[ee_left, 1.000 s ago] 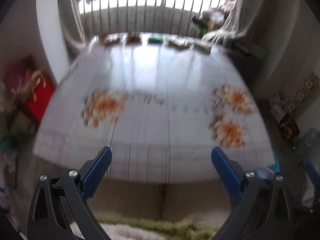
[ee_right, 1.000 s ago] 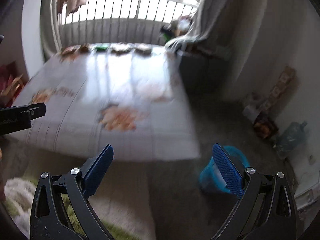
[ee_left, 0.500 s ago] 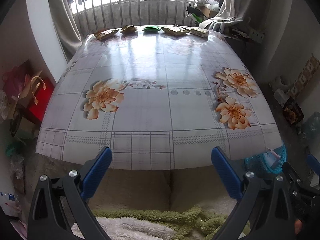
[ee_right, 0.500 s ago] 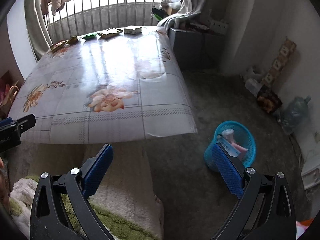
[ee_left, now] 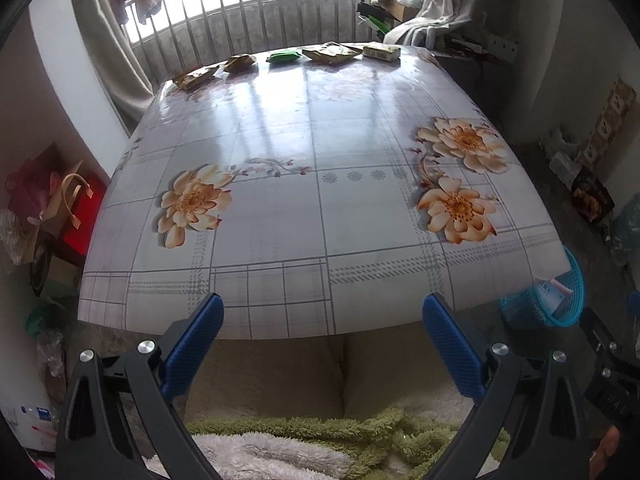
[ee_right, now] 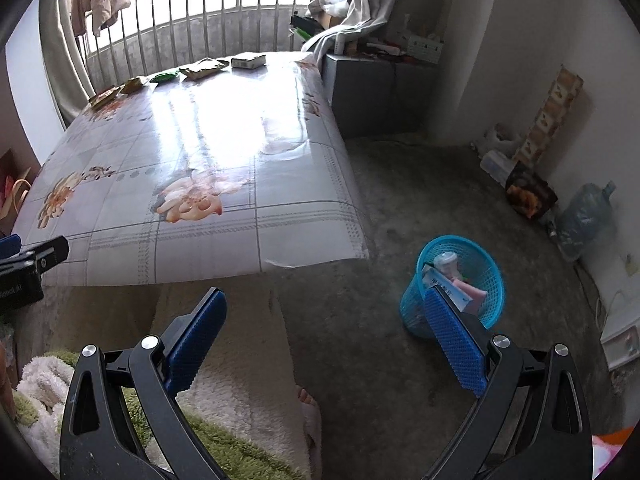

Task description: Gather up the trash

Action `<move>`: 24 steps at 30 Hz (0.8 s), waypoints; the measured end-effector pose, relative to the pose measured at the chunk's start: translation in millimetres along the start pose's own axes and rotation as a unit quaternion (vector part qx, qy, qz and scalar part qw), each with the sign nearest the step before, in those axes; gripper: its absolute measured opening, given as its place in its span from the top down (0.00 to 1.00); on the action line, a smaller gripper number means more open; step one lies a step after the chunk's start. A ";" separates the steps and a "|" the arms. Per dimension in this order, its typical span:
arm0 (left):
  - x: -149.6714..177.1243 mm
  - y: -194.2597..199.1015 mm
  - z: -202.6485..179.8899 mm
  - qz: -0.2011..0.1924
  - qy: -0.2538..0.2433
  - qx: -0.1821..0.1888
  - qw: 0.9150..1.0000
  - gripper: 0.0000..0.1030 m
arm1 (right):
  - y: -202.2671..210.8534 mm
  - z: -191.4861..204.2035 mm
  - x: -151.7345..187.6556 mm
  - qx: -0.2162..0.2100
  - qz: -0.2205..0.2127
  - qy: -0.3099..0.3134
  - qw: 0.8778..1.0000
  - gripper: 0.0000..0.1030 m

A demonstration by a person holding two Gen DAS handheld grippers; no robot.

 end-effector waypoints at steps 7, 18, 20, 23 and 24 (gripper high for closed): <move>1.0 -2.9 -8.0 0.006 -0.018 0.001 1.000 0.05 | -1.5 -5.0 -1.7 0.007 -0.003 0.002 1.000 0.08; 0.2 -5.4 -8.3 0.011 -0.020 -0.002 1.000 0.05 | -3.1 -5.2 -1.9 0.003 -0.001 -0.001 1.000 0.08; 0.2 -5.6 -8.1 0.011 -0.020 -0.002 1.000 0.05 | -2.8 -4.7 -1.8 0.003 -0.002 -0.001 1.000 0.08; 0.5 -5.6 -7.6 0.010 -0.020 -0.002 1.000 0.05 | -2.4 -4.2 -2.0 0.003 -0.001 -0.001 1.000 0.08; 0.5 -6.0 -7.2 0.010 -0.020 -0.002 1.000 0.05 | -2.5 -4.3 -2.0 0.002 -0.001 -0.001 1.000 0.08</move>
Point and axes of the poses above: each gripper's, at about its wrist camera, not at the fingertips, and y roughly against the way its jaws point, z to its left, x to its underside, the point moved 3 cm from there along -y, roughly the way its jaws point
